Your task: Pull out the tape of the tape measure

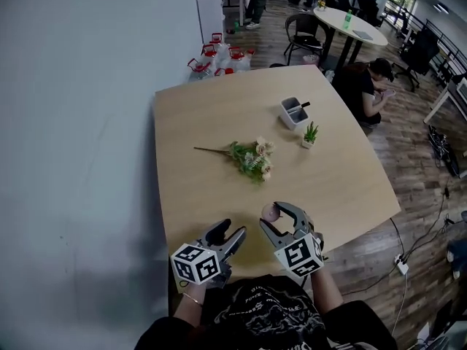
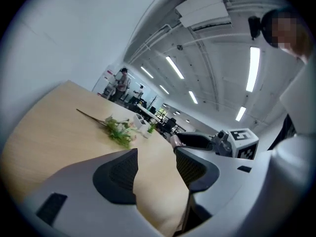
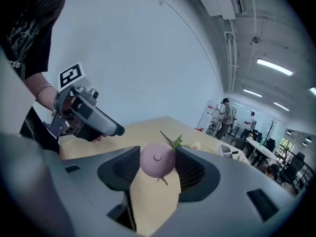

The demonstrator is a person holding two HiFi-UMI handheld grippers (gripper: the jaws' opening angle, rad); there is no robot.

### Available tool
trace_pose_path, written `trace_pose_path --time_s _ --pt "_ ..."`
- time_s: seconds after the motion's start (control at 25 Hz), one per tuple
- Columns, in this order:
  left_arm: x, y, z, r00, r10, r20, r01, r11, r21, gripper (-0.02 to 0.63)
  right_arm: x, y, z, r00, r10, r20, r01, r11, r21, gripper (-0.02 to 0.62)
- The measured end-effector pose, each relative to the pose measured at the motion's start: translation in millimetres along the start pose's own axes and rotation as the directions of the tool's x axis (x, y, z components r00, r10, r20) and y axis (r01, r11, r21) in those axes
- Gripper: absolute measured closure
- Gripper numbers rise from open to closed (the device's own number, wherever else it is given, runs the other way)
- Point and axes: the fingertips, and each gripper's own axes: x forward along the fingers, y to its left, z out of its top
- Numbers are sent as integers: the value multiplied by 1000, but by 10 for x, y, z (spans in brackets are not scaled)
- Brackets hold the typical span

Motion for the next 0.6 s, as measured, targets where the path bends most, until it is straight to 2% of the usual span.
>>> trace_pose_path --time_s 0.16,0.32,0.48,0.6 --pt "117 -179 87 986 -166 28 169 974 -149 360 -72 156 106 1000 16 25 -15 999 -40 359" --pt "204 -230 115 968 -249 26 247 935 -253 360 -105 296 150 999 38 38 -35 997 -69 359" --pt "217 -327 129 936 -351 28 339 876 -343 360 -116 453 214 995 74 62 -70 995 -68 359" --pt "256 -362 123 919 -391 40 374 837 -400 360 -125 532 277 991 105 83 -100 993 -65 359"
